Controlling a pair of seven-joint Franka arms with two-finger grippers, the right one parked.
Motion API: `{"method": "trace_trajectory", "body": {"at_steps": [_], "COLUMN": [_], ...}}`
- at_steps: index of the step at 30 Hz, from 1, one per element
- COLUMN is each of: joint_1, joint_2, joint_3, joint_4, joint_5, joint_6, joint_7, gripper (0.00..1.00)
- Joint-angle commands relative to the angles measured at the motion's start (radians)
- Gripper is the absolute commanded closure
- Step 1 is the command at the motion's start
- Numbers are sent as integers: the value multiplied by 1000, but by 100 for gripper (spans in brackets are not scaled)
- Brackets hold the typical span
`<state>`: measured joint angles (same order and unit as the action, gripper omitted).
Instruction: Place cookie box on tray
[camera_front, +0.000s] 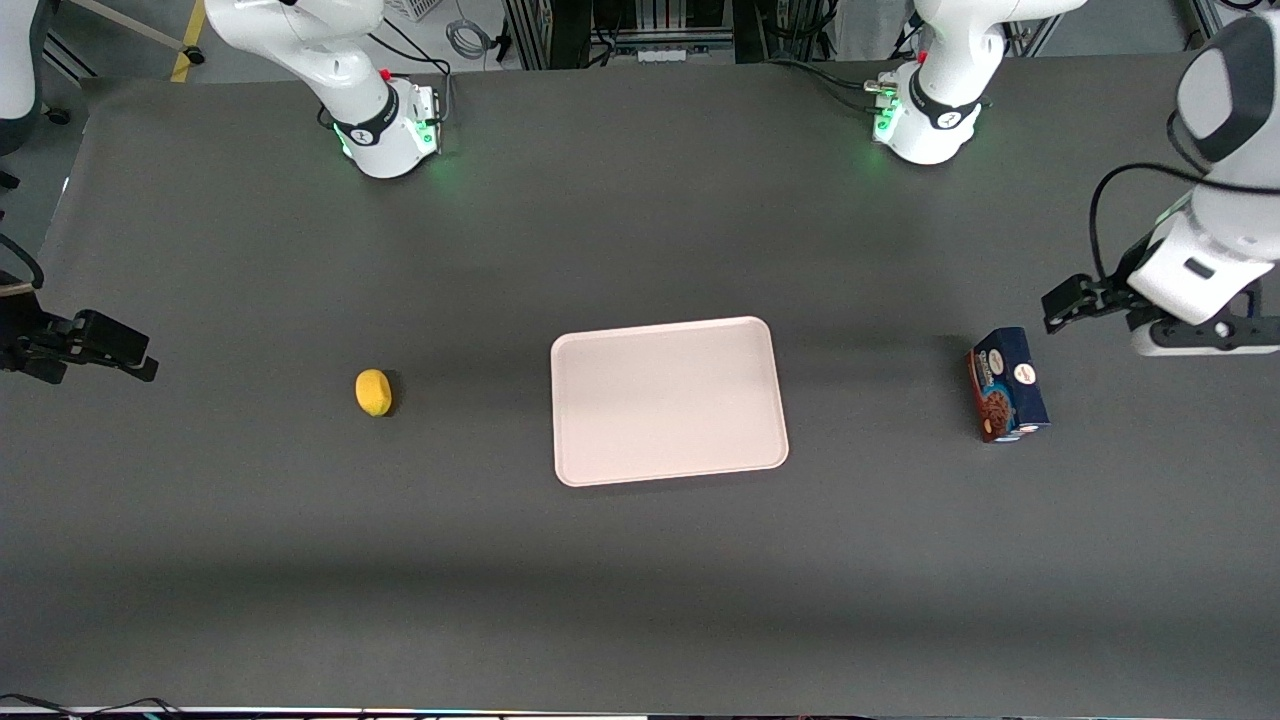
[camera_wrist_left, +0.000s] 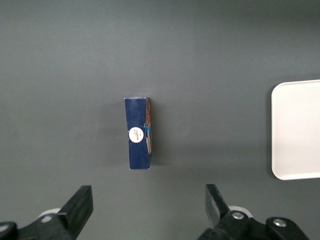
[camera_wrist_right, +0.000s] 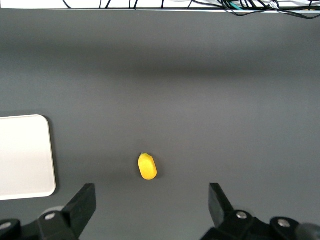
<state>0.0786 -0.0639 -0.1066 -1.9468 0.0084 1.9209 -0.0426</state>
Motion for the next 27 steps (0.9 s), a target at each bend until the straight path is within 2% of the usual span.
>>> {"method": "trace_trajectory", "body": {"at_steps": [1, 7, 14, 19, 27], "joint_1": [1, 0, 1, 7, 7], "joint_2": [-19, -1, 53, 70, 108], "joint_3": [18, 24, 25, 28, 47], "joint_4": [-136, -247, -267, -305, -330], "joint_5": [13, 15, 15, 13, 13], "joint_6": [163, 346, 427, 516, 599], "joint_7": [61, 75, 86, 174, 179], "gripper": [0, 0, 0, 0, 0]}}
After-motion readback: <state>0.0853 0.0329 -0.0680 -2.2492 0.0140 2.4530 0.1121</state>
